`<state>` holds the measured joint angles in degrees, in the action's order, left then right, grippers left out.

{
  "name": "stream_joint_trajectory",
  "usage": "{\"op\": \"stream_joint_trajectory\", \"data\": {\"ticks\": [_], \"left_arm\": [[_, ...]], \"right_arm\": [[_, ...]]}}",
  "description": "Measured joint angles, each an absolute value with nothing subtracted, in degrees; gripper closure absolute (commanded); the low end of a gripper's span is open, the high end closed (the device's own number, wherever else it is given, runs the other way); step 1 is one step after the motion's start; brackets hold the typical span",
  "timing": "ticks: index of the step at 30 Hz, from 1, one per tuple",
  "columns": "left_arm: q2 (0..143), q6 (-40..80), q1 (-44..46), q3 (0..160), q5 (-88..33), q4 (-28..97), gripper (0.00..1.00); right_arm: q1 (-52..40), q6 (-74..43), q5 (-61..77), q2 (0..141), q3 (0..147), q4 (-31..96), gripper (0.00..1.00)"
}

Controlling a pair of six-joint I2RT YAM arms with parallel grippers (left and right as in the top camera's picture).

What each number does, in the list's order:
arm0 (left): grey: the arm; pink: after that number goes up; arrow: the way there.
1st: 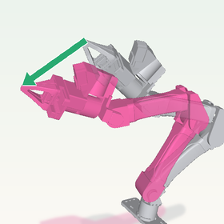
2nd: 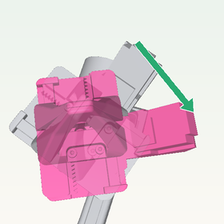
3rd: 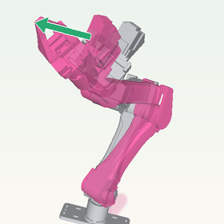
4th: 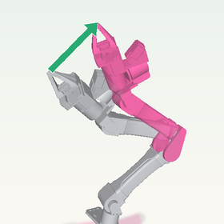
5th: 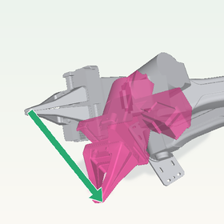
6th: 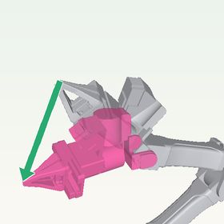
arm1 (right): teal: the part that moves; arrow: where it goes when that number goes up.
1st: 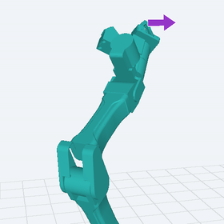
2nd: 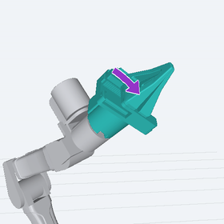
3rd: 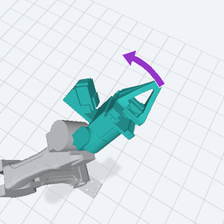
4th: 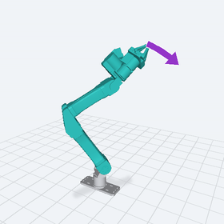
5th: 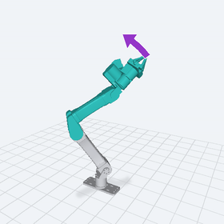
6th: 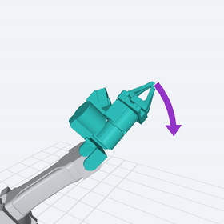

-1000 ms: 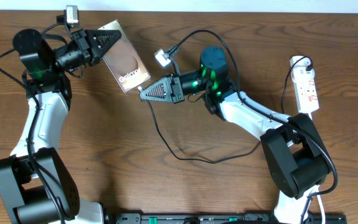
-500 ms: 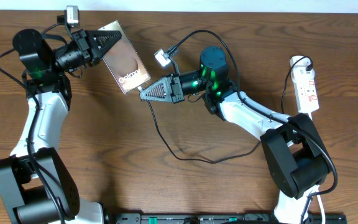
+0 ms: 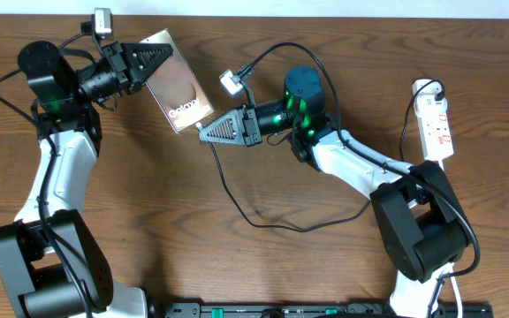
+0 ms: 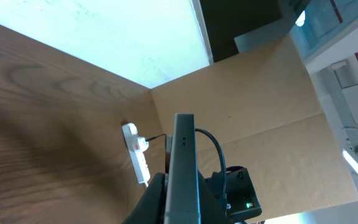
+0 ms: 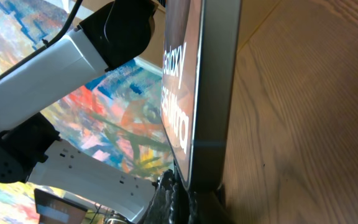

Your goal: Plug charger to phone and switch on socket

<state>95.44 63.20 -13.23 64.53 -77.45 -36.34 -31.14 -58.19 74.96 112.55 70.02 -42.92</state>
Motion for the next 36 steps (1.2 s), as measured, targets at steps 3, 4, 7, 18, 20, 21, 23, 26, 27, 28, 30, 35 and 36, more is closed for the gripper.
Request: {"op": "stream_joint_trajectory", "data": {"ticks": [3, 4, 7, 18, 20, 21, 23, 26, 27, 28, 30, 35, 36], "left_arm": [[95.5, 63.2, -12.9, 64.5, -77.4, -36.4, 0.92], [95.5, 63.2, -12.8, 64.5, -77.4, -36.4, 0.93], [95.5, 63.1, -12.6, 64.5, -77.2, -36.4, 0.92], [95.5, 63.0, -12.5, 64.5, -77.2, -36.4, 0.93], [95.5, 63.0, -12.5, 64.5, -77.2, -36.4, 0.93], [95.4, 63.0, -12.5, 64.5, -77.2, -36.4, 0.93], [95.5, 63.0, -12.5, 64.5, -77.1, -36.4, 0.93], [95.5, 63.0, -12.5, 64.5, -77.0, -36.4, 0.93], [95.5, 63.0, -12.5, 64.5, -76.9, -36.4, 0.92], [95.5, 63.0, -12.5, 64.5, -76.9, -36.4, 0.93], [95.5, 63.0, -12.5, 64.5, -76.7, -36.4, 0.93], [95.5, 62.9, -12.5, 64.5, -76.5, -36.4, 0.93], [95.5, 63.0, -12.5, 64.5, -76.5, -36.4, 0.93]], "right_arm": [[-31.1, -58.2, 75.2, 112.6, 70.0, -42.9, 0.99], [-31.1, -58.4, 75.2, 112.6, 70.0, -42.9, 0.99], [-31.1, -58.7, 75.4, 112.6, 70.0, -42.9, 0.99], [-31.1, -59.0, 75.5, 112.6, 70.0, -42.9, 0.99], [-31.1, -59.0, 75.5, 112.6, 70.0, -42.9, 0.99], [-31.1, -59.0, 75.5, 112.6, 70.0, -42.9, 0.99], [-31.1, -59.0, 75.5, 112.6, 70.0, -42.9, 0.99], [-31.1, -59.0, 75.4, 112.6, 70.0, -42.9, 0.99], [-31.1, -59.0, 75.4, 112.6, 70.0, -42.9, 0.99], [-31.1, -59.0, 75.4, 112.6, 70.0, -42.9, 0.99], [-31.1, -59.0, 75.2, 112.6, 70.0, -42.9, 0.99], [-31.1, -59.0, 75.2, 112.6, 70.0, -42.9, 0.99], [-31.1, -59.0, 75.2, 112.6, 70.0, -42.9, 0.99]]}}
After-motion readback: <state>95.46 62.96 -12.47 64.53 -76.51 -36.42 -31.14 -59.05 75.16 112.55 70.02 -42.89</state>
